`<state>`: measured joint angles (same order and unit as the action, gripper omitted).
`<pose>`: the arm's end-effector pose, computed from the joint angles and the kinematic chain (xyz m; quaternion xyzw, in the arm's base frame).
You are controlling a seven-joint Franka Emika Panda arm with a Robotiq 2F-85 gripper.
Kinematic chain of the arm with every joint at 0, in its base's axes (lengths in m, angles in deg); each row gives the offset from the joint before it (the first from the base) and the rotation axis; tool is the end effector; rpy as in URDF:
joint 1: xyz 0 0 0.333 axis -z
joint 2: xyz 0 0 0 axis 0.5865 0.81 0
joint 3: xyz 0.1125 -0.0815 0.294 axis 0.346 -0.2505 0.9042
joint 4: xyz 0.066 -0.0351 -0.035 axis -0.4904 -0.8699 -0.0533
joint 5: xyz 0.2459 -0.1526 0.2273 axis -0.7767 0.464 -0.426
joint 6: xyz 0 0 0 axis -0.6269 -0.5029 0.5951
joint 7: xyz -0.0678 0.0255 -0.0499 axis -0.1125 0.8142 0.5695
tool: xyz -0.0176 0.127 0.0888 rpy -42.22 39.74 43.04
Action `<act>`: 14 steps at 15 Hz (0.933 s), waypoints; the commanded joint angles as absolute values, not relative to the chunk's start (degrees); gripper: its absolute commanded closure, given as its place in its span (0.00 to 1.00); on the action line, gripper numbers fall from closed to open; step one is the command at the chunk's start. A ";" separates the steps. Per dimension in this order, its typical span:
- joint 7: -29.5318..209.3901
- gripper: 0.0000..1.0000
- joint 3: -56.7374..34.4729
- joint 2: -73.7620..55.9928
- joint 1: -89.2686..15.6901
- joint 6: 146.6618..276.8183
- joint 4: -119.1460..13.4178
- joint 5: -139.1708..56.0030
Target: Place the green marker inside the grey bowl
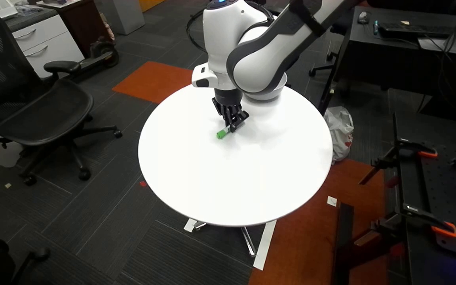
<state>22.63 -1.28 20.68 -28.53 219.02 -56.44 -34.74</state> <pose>0.6648 -0.0265 0.1137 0.8333 0.5526 -0.0065 0.0146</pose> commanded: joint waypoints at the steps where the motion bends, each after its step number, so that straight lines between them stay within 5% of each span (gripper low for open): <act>1: 24.71 0.95 -0.36 13.85 -27.24 221.43 -61.67 -37.84; 14: 36.25 0.95 -5.24 -0.82 -19.59 230.27 -72.09 -47.81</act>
